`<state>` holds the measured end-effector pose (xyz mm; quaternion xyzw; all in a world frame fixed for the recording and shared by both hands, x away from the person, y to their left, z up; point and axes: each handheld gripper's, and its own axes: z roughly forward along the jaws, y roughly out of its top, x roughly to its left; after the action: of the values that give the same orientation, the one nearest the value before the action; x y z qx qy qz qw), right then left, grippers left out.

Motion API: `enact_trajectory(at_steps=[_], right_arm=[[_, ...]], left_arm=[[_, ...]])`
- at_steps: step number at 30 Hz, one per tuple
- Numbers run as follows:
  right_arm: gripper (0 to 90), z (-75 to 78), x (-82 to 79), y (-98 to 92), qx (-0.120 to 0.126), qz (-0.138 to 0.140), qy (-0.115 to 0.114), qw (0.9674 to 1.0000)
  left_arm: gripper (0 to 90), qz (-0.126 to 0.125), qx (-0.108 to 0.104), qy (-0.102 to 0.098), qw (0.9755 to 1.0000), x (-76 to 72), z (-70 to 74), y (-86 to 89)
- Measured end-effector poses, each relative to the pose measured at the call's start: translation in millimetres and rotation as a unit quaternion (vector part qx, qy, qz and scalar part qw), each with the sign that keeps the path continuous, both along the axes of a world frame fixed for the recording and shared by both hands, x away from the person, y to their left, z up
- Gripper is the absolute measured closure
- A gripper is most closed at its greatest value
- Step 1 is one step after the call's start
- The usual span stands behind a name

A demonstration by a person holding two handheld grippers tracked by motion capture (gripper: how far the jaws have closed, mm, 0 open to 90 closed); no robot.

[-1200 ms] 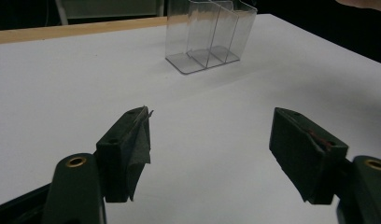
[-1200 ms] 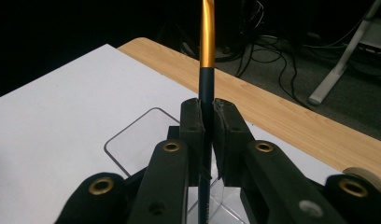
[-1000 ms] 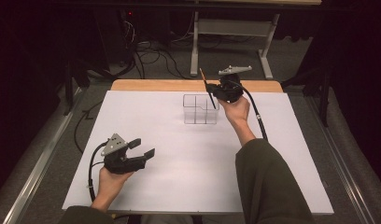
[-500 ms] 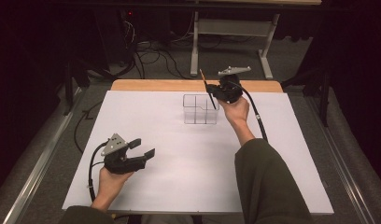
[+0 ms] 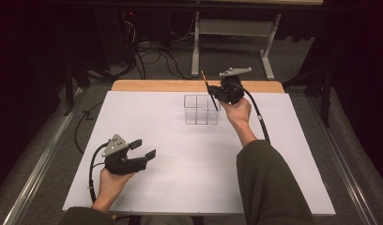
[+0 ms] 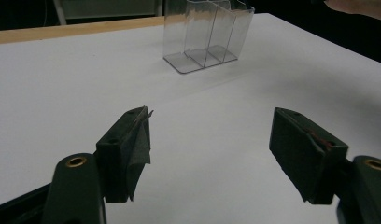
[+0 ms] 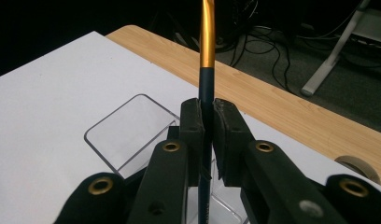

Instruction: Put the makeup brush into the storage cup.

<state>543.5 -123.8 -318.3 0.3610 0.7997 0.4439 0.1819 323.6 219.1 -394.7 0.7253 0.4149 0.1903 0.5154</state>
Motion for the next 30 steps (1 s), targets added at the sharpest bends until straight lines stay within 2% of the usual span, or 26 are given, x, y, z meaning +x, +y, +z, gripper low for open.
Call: enact_trajectory(at_steps=[30], right_arm=[[84.1, -10.3, -2.9, -8.4, -0.016, -0.004, 0.013, 0.9998]], left_arm=[[29.3, 0.000, -0.003, 0.001, 1.0000, 1.1, -0.5, -1.5]])
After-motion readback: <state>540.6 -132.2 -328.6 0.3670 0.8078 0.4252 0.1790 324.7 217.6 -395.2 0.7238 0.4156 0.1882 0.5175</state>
